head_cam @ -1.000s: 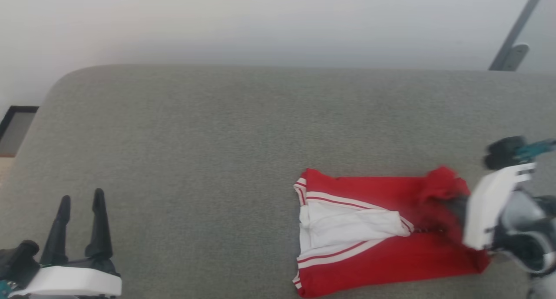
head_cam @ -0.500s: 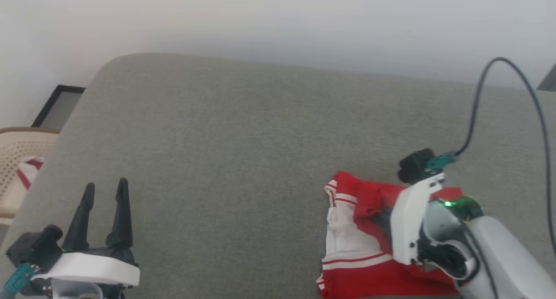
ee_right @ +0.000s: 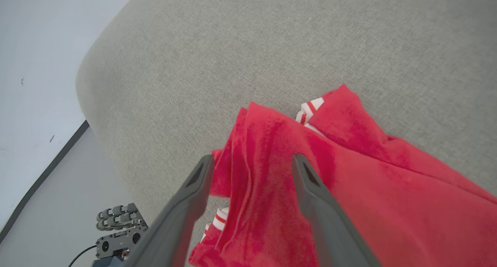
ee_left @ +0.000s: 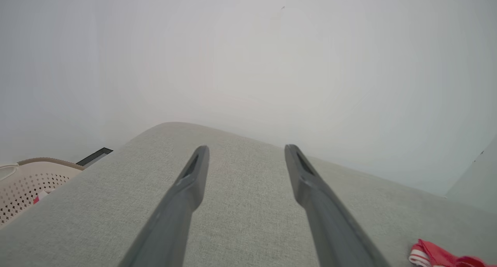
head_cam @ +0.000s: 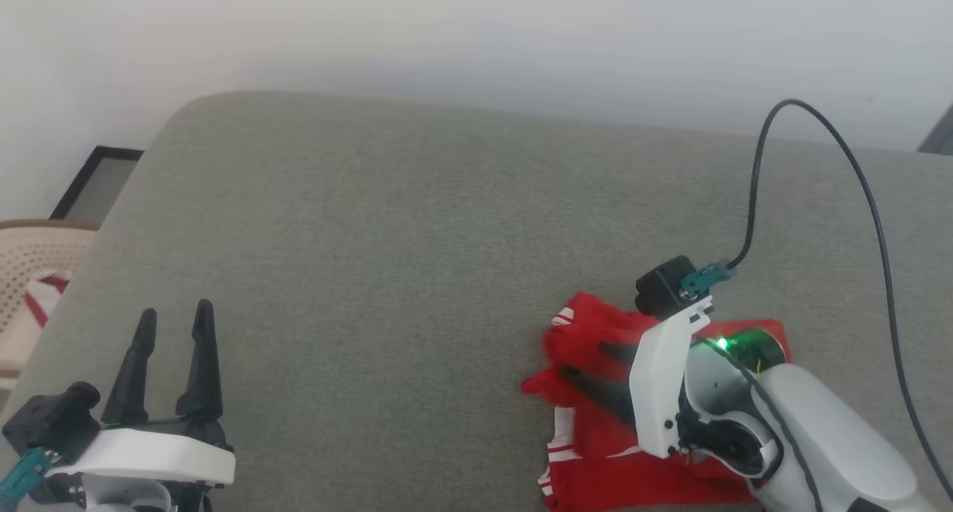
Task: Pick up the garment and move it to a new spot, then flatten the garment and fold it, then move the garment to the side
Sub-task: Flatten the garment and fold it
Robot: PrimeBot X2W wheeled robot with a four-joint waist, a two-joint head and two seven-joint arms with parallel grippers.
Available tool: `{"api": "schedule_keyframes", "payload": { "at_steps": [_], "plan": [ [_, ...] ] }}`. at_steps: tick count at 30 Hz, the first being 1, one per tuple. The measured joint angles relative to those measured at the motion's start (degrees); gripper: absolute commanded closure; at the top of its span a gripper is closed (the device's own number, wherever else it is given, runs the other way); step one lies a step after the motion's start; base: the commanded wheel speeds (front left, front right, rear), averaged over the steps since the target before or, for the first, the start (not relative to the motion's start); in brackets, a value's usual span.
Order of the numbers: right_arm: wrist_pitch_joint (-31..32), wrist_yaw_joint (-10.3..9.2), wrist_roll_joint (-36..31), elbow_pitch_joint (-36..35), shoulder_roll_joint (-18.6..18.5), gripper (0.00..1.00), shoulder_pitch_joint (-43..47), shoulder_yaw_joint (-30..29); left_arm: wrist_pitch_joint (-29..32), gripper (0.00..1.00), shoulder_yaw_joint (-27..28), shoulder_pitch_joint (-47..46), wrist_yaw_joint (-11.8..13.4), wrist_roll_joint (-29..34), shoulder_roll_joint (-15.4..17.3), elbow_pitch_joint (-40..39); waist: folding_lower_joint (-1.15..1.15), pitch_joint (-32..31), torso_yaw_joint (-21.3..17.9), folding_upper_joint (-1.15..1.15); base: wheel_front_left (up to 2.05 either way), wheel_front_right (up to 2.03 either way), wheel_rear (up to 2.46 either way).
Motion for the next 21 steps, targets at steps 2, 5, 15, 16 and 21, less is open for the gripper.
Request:
{"api": "schedule_keyframes", "payload": {
  "at_steps": [2, 5, 15, 16, 21],
  "plan": [
    [-1.3, 0.00, 0.5, -1.3, -0.5, 0.00, -0.3, 0.2, 0.0, 0.00, 0.1, 0.0, 0.0, -0.2, 0.0, -0.2, 0.00, -0.1, -0.7, 0.00, 0.00, 0.00, 0.00],
    [-3.2, 0.00, 0.5, -2.9, -2.1, 0.00, -0.4, 0.2, 0.0, 0.00, 0.6, 0.2, 0.0, -0.2, 0.1, -0.6, 0.00, -0.4, -2.0, 0.00, 0.00, 0.00, 0.00],
    [-16.2, 0.00, -5.6, -3.5, -6.5, 0.00, 2.1, -8.3, 0.0, 0.00, 2.5, 2.9, 0.0, -0.5, 0.8, -1.5, 0.00, -2.4, -7.4, 0.00, 0.00, 0.00, 0.00],
    [-17.7, 0.00, -6.4, -3.3, -6.8, 0.00, 2.6, -9.4, 0.0, 0.00, 2.8, 3.3, 0.0, -0.5, 0.8, -1.6, 0.00, -2.7, -8.0, 0.00, 0.00, 0.00, 0.00],
    [-24.3, 0.00, -9.2, -1.9, -7.1, 0.00, 5.3, -15.3, 0.0, 0.00, 4.1, 4.8, 0.0, -0.4, 0.8, -2.3, 0.00, -3.7, -10.9, 0.00, 0.00, 0.00, 0.00]
  ]
}}
